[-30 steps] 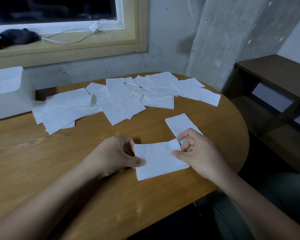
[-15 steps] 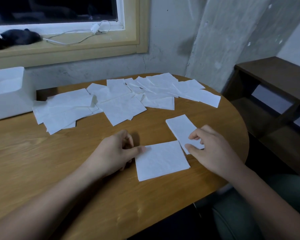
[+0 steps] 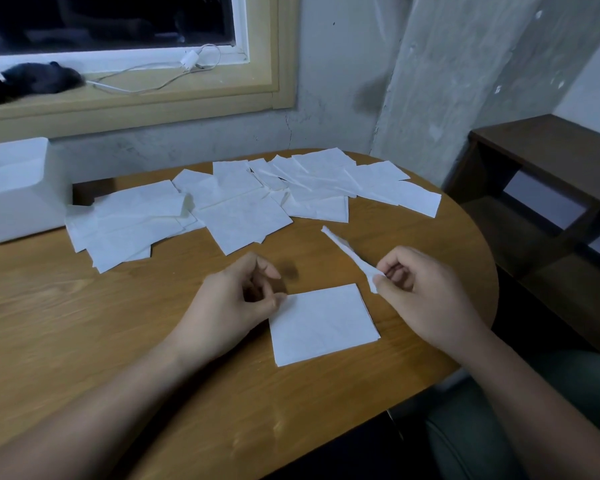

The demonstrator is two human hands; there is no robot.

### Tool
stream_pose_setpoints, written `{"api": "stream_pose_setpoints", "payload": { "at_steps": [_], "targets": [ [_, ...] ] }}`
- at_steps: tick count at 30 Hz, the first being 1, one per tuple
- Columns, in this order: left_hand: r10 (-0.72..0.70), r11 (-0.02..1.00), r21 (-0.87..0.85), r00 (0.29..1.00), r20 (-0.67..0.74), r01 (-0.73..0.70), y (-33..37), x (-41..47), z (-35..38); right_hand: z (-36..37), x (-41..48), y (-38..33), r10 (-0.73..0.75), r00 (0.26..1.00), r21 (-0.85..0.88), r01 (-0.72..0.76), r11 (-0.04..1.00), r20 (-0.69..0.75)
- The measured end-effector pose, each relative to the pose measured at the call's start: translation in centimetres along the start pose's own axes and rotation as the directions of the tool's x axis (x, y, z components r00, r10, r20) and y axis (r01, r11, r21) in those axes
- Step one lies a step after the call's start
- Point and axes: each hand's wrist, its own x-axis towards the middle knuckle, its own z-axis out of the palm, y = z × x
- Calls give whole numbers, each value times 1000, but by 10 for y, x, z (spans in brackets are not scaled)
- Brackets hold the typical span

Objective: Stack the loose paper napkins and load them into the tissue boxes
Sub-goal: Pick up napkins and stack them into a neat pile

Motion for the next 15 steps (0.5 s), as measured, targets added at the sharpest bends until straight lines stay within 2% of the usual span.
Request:
{"api": "stream_pose_setpoints", "payload": {
  "at_steps": [3,6,8,11,15],
  "targets": [
    [18,998,-62,998,-64,-22,0,1,0,-9,-4,-21,-6,996,134,-6,991,85],
    [43,995,-80,993,-111,-52,3,1,-2,-16,-7,-35,-2,965,286,-76,955,262],
    [40,987,-150,992,-122,-58,6,0,-3,-18,-7,-40,-12,935,340,-117,933,355],
    [9,945,-325,997,-75,-33,6,-2,-2,-16,-5,-37,-11,918,390,-157,907,396],
    [-20,894,-448,999,-35,2,4,-1,-1,-9,-4,-31,54,909,439,-251,863,412]
  ]
}}
